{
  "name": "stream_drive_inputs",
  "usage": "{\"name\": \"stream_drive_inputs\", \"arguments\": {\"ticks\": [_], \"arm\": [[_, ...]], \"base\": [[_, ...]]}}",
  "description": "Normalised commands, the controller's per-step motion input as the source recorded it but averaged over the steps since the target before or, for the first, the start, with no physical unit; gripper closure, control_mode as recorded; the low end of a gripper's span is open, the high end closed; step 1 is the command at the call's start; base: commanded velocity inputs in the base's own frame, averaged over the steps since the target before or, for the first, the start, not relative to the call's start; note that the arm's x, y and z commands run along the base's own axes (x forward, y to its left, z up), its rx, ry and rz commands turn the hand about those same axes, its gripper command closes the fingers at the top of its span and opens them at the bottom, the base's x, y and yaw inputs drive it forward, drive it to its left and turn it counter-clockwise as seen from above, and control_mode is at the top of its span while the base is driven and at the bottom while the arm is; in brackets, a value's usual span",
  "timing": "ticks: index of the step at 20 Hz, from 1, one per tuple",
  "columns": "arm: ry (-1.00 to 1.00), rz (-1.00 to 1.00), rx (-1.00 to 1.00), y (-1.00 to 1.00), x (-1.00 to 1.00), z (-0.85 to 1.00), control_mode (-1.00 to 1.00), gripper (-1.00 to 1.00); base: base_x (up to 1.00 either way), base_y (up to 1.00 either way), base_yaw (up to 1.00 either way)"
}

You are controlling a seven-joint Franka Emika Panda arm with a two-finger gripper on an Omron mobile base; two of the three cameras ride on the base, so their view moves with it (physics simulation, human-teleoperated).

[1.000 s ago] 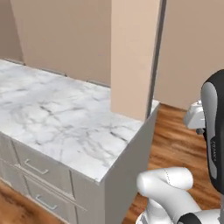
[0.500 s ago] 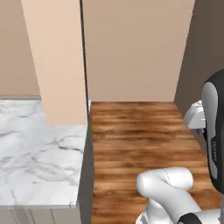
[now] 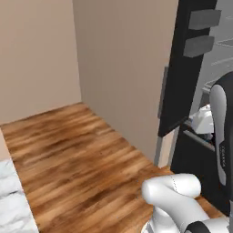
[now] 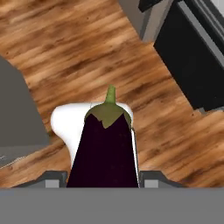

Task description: Pick eggplant from the fridge and place it on the plate on the counter.

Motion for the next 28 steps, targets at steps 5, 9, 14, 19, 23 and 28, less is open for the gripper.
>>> {"name": "stream_drive_inputs", "arguments": {"ticks": [5,9,14,19,23,28], "arm": [[0.0,0.0,0.0,0.0,0.0,0.0,1.0,1.0],[0.0,0.0,0.0,0.0,0.0,0.0,1.0,1.0],[0.0,0.0,0.0,0.0,0.0,0.0,1.0,1.0],[0.0,0.0,0.0,0.0,0.0,0.0,1.0,1.0],[0.0,0.0,0.0,0.0,0.0,0.0,1.0,1.0],[0.0,0.0,0.0,0.0,0.0,0.0,1.0,1.0]], "base": [[-0.61,0.02,-0.89],[-0.64,0.0,-0.85],[-0.61,0.0,-0.84],[-0.43,0.0,-0.75],[-0.06,-0.1,-0.5],[0.35,-0.33,-0.17]]}}
